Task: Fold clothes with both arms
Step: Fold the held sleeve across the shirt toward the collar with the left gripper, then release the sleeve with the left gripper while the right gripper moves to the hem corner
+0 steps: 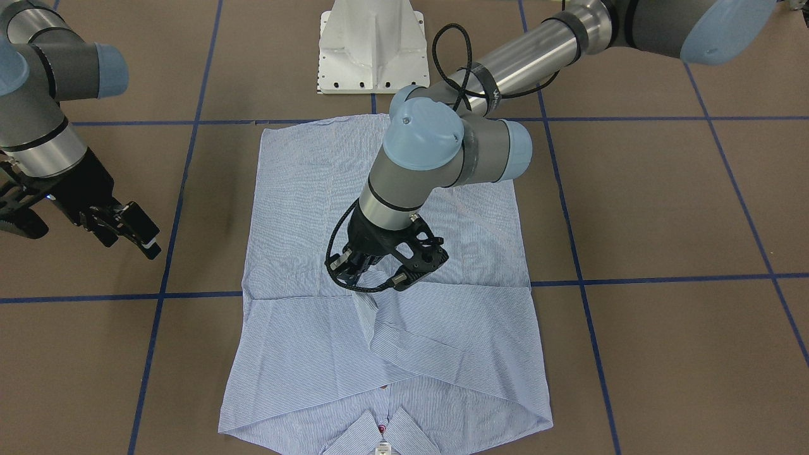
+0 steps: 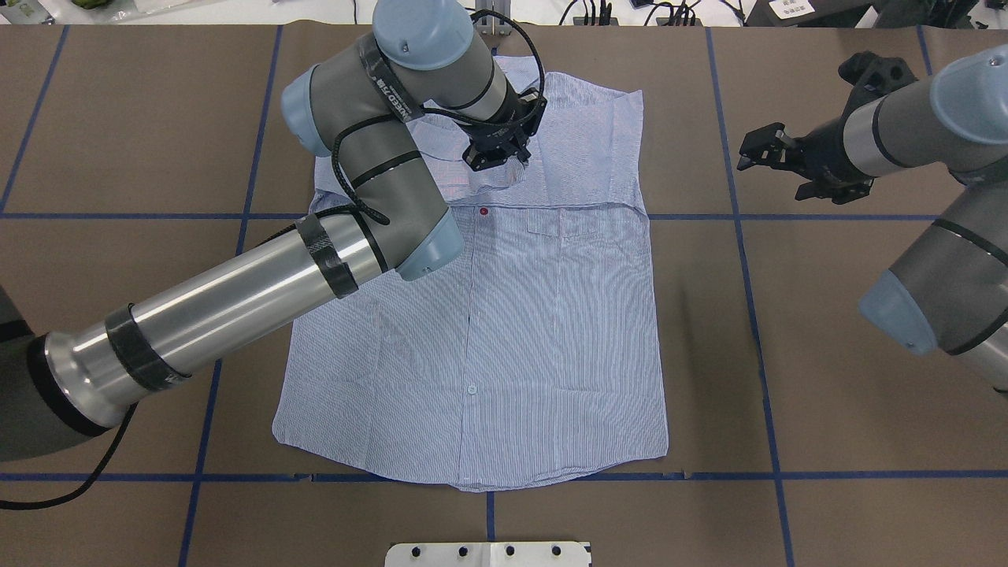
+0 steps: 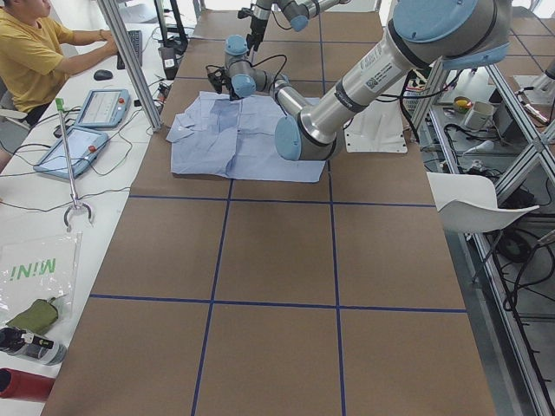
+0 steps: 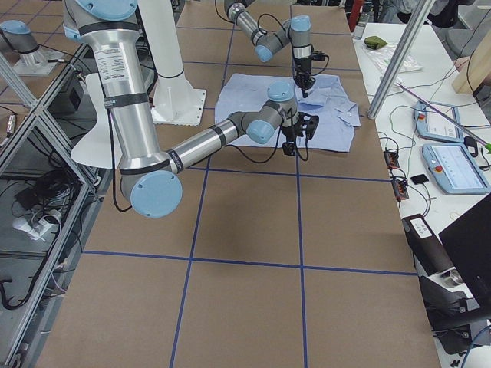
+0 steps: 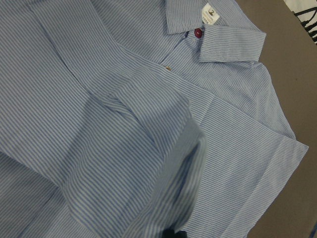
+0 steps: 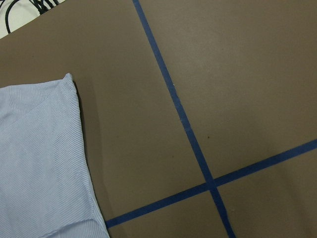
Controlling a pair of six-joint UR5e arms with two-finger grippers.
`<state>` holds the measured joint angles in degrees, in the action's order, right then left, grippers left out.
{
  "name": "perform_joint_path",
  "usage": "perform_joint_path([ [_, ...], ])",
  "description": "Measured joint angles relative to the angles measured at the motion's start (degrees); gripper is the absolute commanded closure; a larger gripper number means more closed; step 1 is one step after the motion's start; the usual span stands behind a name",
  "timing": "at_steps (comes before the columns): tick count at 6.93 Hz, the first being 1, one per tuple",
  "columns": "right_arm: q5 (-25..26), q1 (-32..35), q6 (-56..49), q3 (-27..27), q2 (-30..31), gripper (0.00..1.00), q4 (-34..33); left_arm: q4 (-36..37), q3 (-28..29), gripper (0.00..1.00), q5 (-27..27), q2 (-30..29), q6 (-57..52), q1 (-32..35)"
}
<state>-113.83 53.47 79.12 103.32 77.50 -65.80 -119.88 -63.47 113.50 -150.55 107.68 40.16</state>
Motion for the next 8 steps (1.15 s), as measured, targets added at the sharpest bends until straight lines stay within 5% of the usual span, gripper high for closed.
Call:
perform_joint_path([
  [3, -0.2, 0.5, -2.4, 1.1, 3.1, 0.0, 0.2, -1.6, 1.8, 1.0, -2.2, -2.3, 2.2, -2.2],
  [5, -0.3, 0.5, -2.6, 2.6, 4.7, 0.0, 0.2, -3.3, 3.5, 0.66, -3.4, -3.5, 3.3, -3.5],
  [8, -0.3, 0.6, -2.6, 3.1, 5.8, 0.0, 0.2, -4.9, 4.8, 0.45, -4.8, -4.0, 3.6, -4.3],
])
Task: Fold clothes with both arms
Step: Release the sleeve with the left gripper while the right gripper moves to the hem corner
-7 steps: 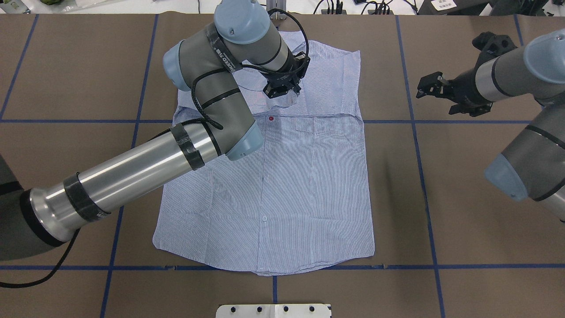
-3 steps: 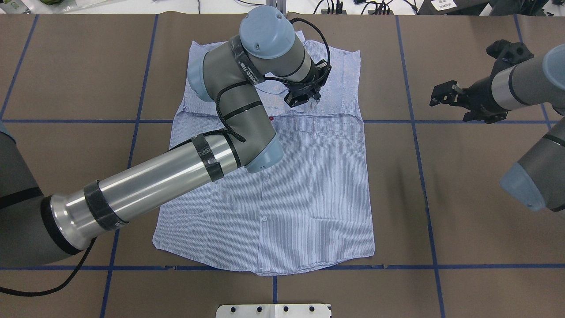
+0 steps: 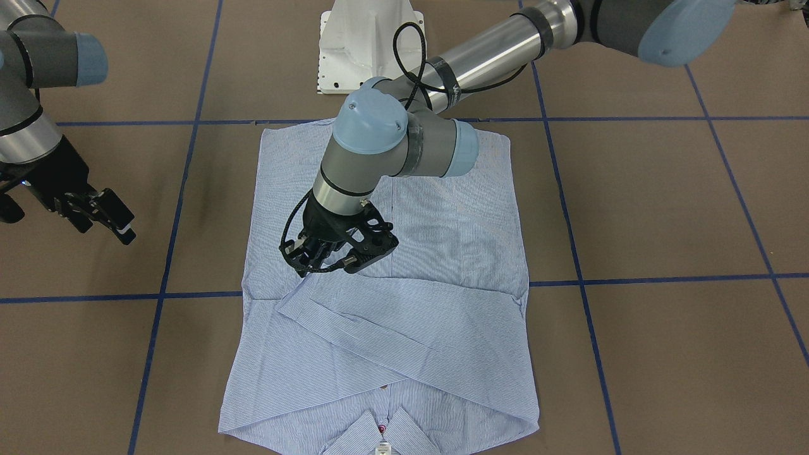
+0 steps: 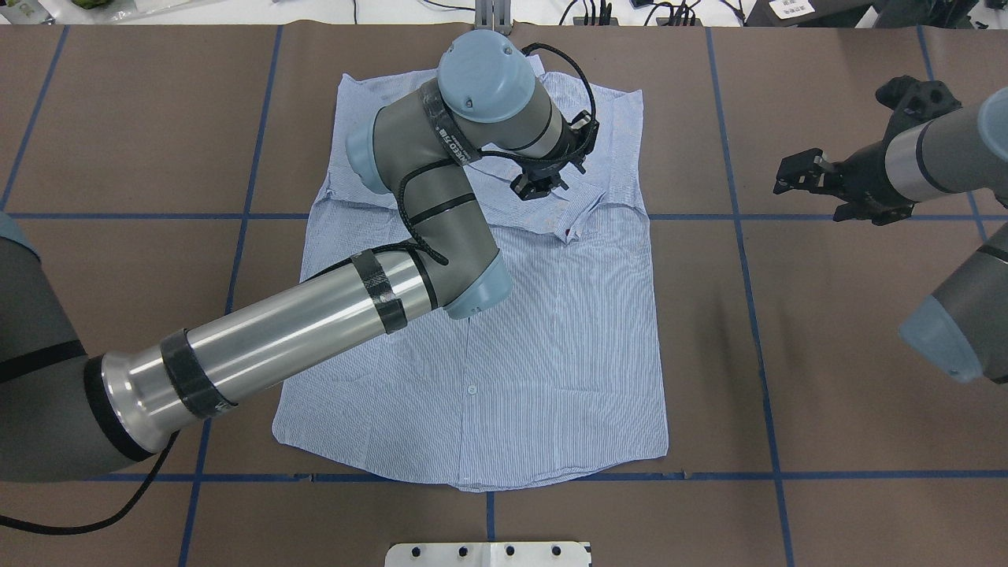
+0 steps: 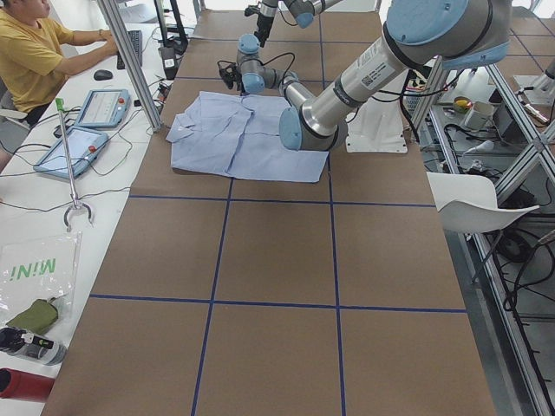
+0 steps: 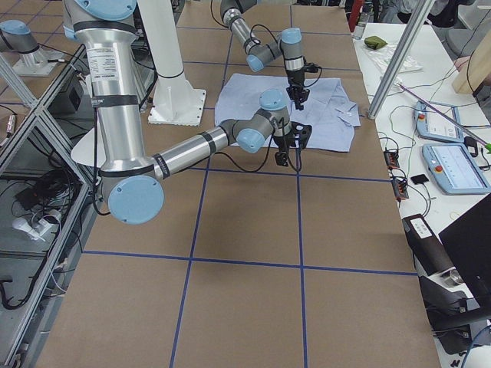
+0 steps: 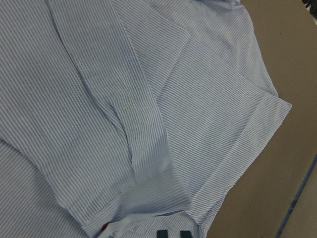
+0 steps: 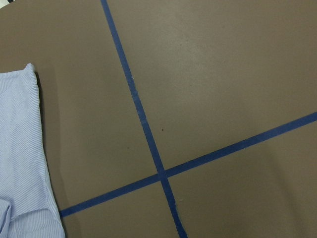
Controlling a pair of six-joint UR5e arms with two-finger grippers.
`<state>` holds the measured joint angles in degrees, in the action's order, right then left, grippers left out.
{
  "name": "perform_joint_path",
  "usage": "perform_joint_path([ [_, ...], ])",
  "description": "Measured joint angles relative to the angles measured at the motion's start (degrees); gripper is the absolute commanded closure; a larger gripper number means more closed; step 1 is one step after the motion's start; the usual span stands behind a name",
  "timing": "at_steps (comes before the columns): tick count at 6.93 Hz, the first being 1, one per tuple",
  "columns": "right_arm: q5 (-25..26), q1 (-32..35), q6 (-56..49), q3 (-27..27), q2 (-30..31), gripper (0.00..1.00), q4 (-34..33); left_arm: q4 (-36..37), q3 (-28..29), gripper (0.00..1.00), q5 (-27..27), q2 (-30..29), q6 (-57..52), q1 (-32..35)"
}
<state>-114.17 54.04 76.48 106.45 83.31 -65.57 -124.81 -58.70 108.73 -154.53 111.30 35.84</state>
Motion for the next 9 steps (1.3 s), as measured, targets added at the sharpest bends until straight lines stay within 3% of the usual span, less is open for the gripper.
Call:
perform_joint_path([
  [2, 0.3, -0.5, 1.1, 0.8, 0.4, 0.0, 0.0, 0.0, -1.9, 0.43, 0.2, 0.8, -0.8, 0.0],
  [4, 2.6, -5.6, 9.4, 3.7, 0.7, 0.01, -0.1, 0.3, -12.6, 0.42, 1.0, 8.7, -5.4, 0.2],
  [7, 17.5, -24.7, 28.7, 11.4, 4.7, 0.02, -0.7, 0.8, -30.2, 0.42, 4.5, 24.9, -18.8, 1.3],
  [9, 28.9, -38.4, 41.2, 13.9, 6.9, 0.04, -3.3, 0.9, -36.0, 0.42, 5.9, 32.1, -23.4, 3.3],
])
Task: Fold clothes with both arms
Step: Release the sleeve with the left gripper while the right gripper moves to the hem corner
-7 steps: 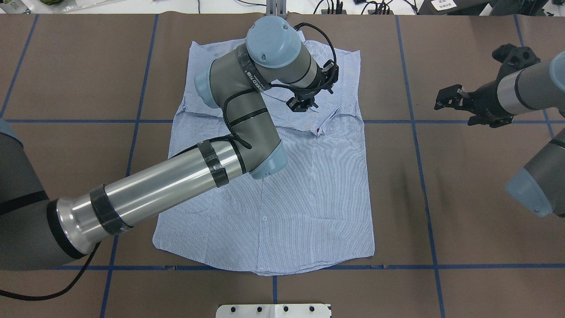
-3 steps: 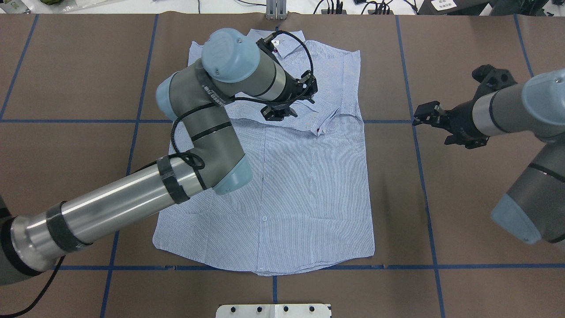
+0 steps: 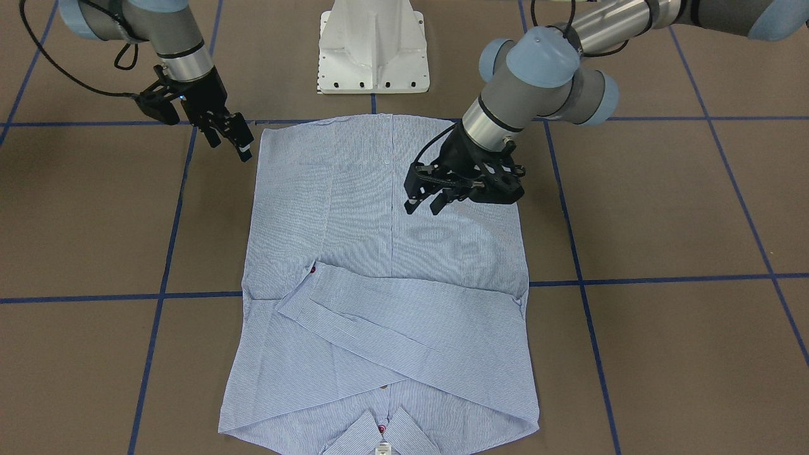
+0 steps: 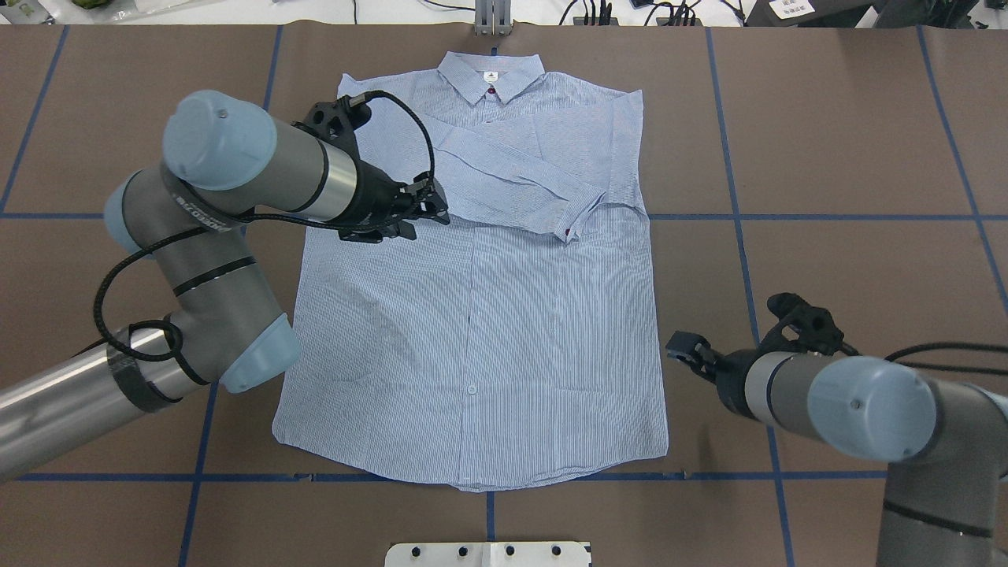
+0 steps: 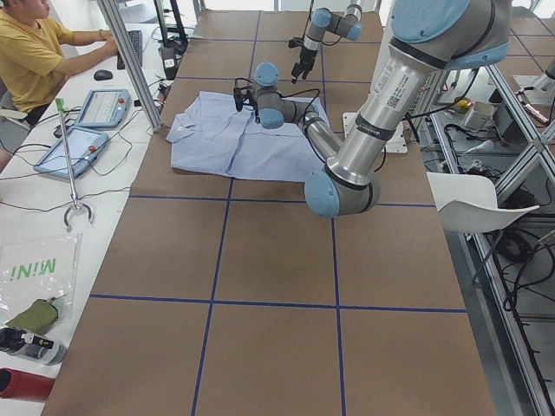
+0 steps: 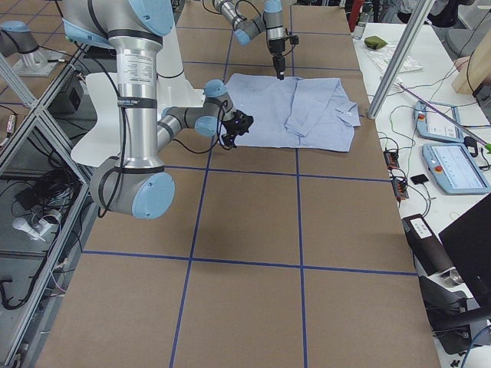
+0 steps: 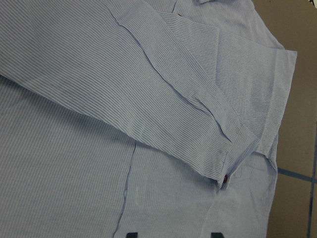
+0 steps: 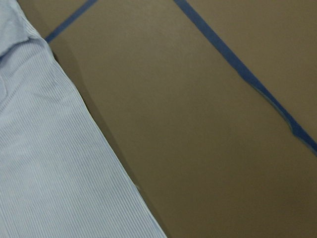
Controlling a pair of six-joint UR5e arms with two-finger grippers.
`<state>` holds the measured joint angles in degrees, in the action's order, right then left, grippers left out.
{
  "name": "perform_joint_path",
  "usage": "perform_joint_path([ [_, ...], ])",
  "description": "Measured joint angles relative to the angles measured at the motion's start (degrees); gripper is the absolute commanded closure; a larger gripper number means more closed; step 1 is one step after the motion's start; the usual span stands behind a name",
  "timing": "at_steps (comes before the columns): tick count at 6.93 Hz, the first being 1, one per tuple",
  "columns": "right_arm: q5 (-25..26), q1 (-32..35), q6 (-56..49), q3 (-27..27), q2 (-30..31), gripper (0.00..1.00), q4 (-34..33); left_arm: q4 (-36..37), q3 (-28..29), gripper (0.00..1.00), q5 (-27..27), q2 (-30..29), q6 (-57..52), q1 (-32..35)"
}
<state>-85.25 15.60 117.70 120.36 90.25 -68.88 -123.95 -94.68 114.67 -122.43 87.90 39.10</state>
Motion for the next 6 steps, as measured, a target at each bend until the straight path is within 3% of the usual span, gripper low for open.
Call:
perform_joint_path([
  [2, 6.5, -9.3, 8.0, 1.5, -0.6, 0.04, -6.0, -0.1, -1.3, 0.42, 2.6, 3.4, -2.4, 1.4],
  [4, 8.1, -11.9, 10.4, 1.1, -1.3, 0.04, -7.6, -0.5, -1.6, 0.42, 3.4, 5.1, -3.7, 2.1],
  [5, 8.2, -12.3, 10.8, 0.3, -2.1, 0.04, -7.7, -0.5, -1.5, 0.32, 3.3, 5.3, -4.0, 2.2],
  [6, 8.2, -12.4, 11.0, -0.7, -3.4, 0.06, -7.8, -0.4, -1.3, 0.29, 3.2, 5.3, -4.1, 2.2],
])
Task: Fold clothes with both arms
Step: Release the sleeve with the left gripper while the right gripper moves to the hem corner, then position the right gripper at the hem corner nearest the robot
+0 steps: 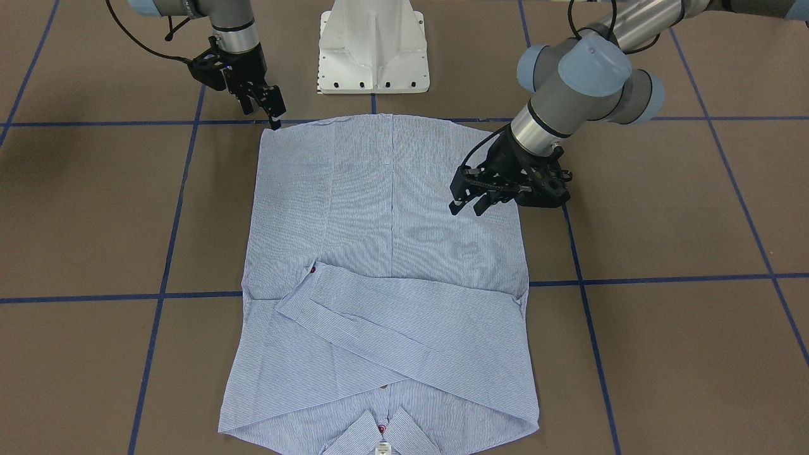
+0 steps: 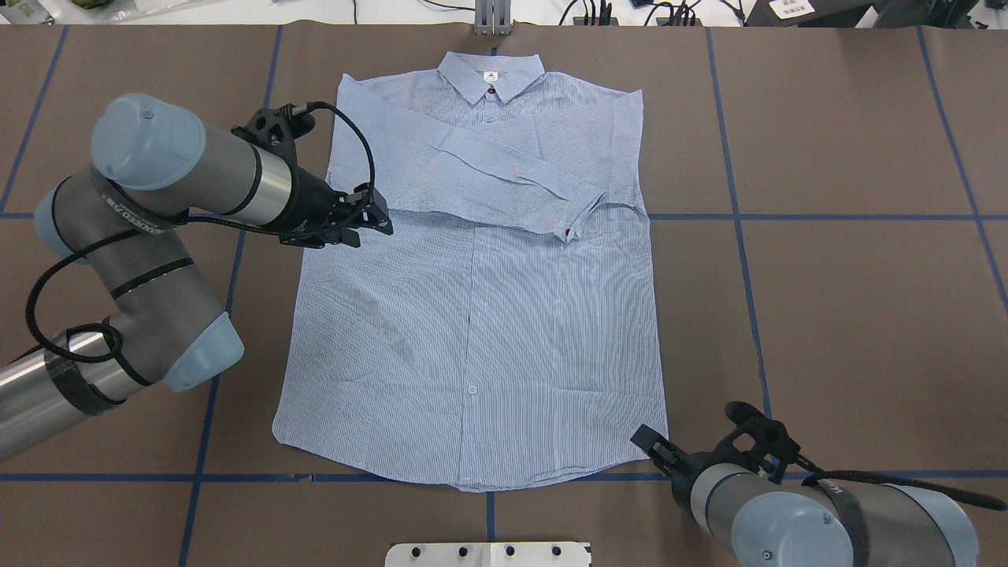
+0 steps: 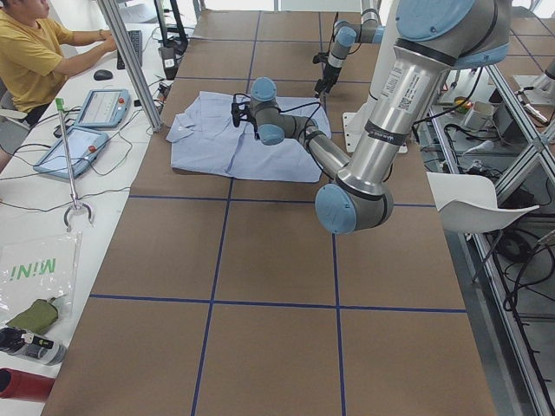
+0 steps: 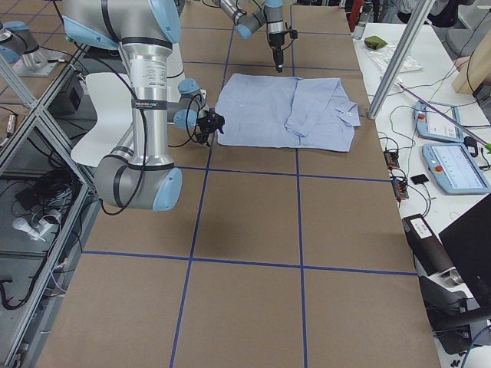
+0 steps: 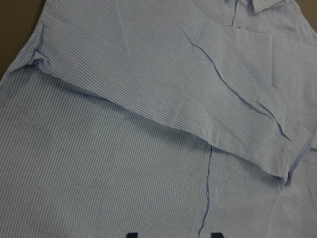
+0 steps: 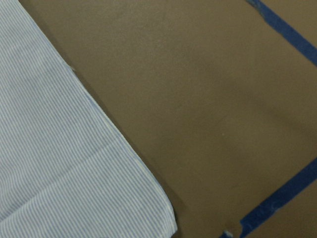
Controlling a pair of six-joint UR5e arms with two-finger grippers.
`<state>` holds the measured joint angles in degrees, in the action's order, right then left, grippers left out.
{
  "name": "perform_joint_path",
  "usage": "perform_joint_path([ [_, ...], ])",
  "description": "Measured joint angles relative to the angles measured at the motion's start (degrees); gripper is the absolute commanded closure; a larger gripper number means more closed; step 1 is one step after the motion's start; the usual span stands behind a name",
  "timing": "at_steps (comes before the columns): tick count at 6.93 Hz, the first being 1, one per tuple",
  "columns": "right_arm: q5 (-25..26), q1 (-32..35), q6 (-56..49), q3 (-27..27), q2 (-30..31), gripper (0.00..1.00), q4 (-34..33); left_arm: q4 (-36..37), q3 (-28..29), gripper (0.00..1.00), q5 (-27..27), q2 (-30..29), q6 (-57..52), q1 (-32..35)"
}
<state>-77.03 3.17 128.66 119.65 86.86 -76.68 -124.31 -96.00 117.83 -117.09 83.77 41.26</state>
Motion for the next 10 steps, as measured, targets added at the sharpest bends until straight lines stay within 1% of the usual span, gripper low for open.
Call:
perform_joint_path([
  [4, -0.1, 0.3, 0.1, -1.3, -1.2, 0.15, -0.1, -0.2, 0.6, 0.29, 0.2, -0.1, 0.1, 0.1],
  [5, -0.1, 0.5, 0.1, -1.6, -1.3, 0.25, -0.3, -0.3, 0.7, 0.29, 0.2, -0.1, 0.3, 0.1],
  [6, -0.1, 0.7, 0.1, -1.7, -1.7, 0.41, -1.2, -0.3, 0.8, 0.29, 0.1, -0.1, 0.4, 0.1],
  [8, -0.1, 1.2, 0.1, -1.5, -3.5, 0.88, -3.9, -0.3, 0.9, 0.29, 0.1, -0.1, 0.4, 0.1],
  [10, -0.1, 1.5, 0.1, -1.5, -3.9, 0.9, -4.5, -0.4, 0.9, 0.29, 0.0, 0.0, 0.3, 0.1],
])
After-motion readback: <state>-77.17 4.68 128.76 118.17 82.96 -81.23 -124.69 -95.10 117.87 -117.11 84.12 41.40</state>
